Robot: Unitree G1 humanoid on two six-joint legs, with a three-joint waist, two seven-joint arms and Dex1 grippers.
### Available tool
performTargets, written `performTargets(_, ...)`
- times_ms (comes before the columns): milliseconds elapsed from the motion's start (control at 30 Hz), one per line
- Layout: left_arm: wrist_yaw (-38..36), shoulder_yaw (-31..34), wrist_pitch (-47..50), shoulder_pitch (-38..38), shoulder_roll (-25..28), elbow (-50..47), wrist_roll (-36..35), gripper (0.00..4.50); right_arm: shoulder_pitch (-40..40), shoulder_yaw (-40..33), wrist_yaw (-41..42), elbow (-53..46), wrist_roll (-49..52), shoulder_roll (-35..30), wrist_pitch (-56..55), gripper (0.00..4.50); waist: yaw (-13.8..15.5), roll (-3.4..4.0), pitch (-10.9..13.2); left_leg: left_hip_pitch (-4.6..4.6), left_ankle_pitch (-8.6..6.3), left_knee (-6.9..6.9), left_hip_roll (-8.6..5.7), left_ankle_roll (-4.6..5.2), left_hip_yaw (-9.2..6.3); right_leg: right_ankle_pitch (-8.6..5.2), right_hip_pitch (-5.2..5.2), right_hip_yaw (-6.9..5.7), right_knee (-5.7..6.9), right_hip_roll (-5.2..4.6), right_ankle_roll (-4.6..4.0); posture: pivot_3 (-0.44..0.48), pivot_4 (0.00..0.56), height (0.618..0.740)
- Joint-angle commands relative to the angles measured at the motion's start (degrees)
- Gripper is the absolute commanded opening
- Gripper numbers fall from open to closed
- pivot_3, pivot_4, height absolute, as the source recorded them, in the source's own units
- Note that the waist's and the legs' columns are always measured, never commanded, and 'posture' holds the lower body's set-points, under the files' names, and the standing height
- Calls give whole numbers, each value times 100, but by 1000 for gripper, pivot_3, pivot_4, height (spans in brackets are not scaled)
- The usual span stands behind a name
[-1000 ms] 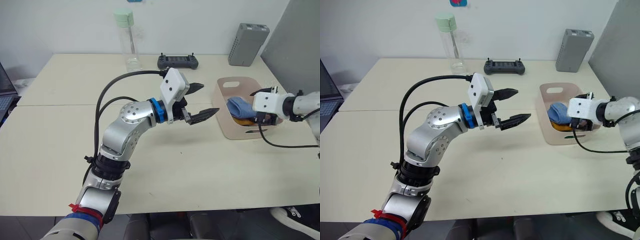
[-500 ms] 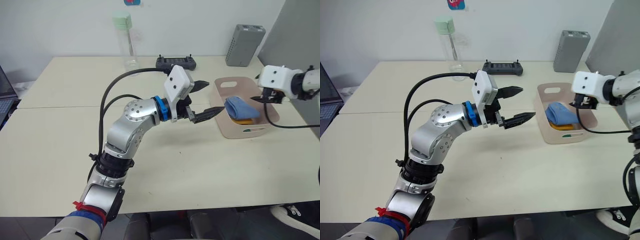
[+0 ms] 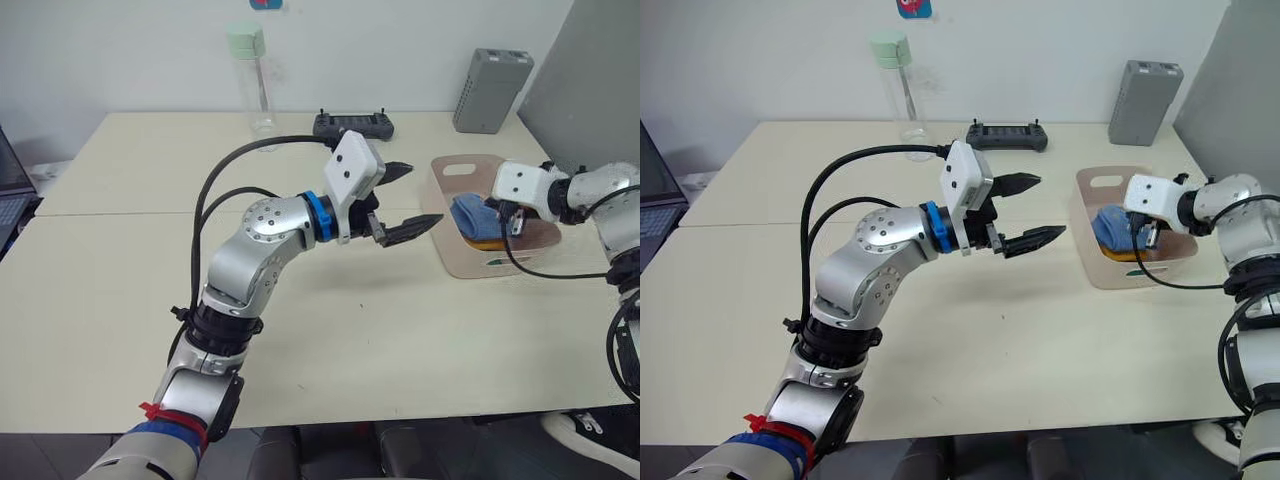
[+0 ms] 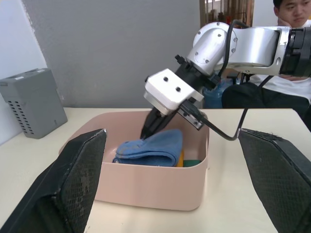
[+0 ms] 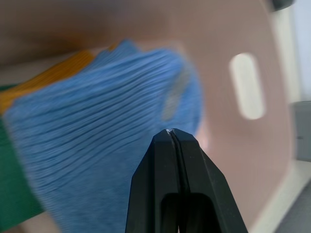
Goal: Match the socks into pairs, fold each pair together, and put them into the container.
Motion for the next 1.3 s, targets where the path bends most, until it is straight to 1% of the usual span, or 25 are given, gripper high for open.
performTargets(33,1,-31,-13,-69,5,-216,3,4500,-42,87,-130,359,-117,114,-202,43,-4,0,0,0,0,1,0,0,0,0,0,0,1,0,0,0,150,740)
performTargets(167,-24,-47,-25,-95,29,-197,12,4500,-146,106,-285,788,-177,187,-324,43,10,0,0,0,0,1,-1,0,-2,0,1,-2,1,0,0,0,150,740)
performTargets(267,-28,-41,-23,-106,50,-199,5,4500,-317,36,-300,868,-151,130,-382,43,21,0,0,0,0,1,-1,0,-2,0,3,-2,-1,0,0,0,150,740)
performTargets(467,-64,5,-21,-39,116,-212,-24,4500,-727,-219,-54,583,90,-95,-280,43,18,1,1,0,0,1,-1,0,-2,0,2,-2,1,0,0,0,150,740)
performTargets(533,-62,95,-42,-25,197,-174,-25,4500,-950,-472,-74,410,356,-79,-133,43,-8,3,2,0,0,0,-1,0,-1,0,1,-1,0,0,0,0,150,740)
performTargets(600,103,277,-149,3,243,-39,31,4500,-1084,-733,-340,292,566,23,-57,43,-18,4,2,0,0,-2,0,0,-2,0,0,-1,0,0,0,0,150,740)
performTargets(633,178,355,-189,32,262,15,53,4500,-1100,-840,-467,218,653,77,-83,198,-20,4,2,1,0,-2,2,0,-2,0,0,-1,1,1,0,0,150,740)
performTargets(700,302,517,-273,237,383,74,137,4500,-984,-1348,-707,-280,1284,463,351,562,-26,4,2,2,0,-2,3,0,-3,0,1,-3,1,2,0,0,150,740)
performTargets(733,326,556,-304,350,449,76,183,4500,-862,-1541,-746,-590,1559,633,589,872,-46,6,1,3,0,-2,5,0,-2,0,1,-2,1,2,0,0,150,740)
performTargets(767,348,610,-386,552,566,69,259,4500,-593,-1758,-940,-1191,1886,925,979,1167,-50,7,0,4,0,-3,5,0,-3,0,3,-1,2,3,0,0,150,740)
performTargets(833,487,807,-446,831,638,54,270,4500,-50,-1948,-1238,-2295,2271,1348,1614,1864,-43,9,-2,4,0,-3,9,0,-7,0,4,-6,4,6,-1,0,150,740)
performTargets(933,860,1255,-583,1282,662,132,287,4500,837,-1998,-1925,-3878,2624,2077,2477,2862,30,9,-1,-8,0,-3,9,0,-19,1,-3,-19,11,5,-1,0,150,740)
performTargets(967,959,1364,-632,1469,680,132,321,4500,1098,-1949,-2093,-4259,2664,2261,2666,3119,52,9,-1,-10,0,-2,8,0,-20,1,-4,-20,11,5,-1,0,150,740)
performTargets(1067,1134,1636,-846,2201,747,-28,403,4500,1969,-1630,-2514,-5329,2671,2780,3236,4257,81,10,-2,-12,-1,-4,6,-1,-19,0,-4,-21,6,1,-2,0,150,740)
performTargets(1100,1186,1710,-904,2437,752,-101,405,4500,2280,-1510,-2636,-5655,2682,2933,3421,4464,91,10,-2,-12,-1,-5,5,-1,-18,0,-4,-21,3,0,-2,0,150,740)
performTargets(1200,1157,1761,-973,3057,848,-361,423,4500,3163,-1299,-2997,-6417,2731,3254,3823,4464,132,7,-4,-13,-1,-5,6,-1,-19,-1,-4,-24,3,-1,-4,0,150,740)
performTargets(1300,1268,1900,-1074,3563,798,-521,403,4500,3963,-1076,-3145,-6792,2544,3233,3729,4464,171,5,-4,-12,-1,-3,8,-2,-16,-6,-5,-22,2,0,-6,0,150,740)
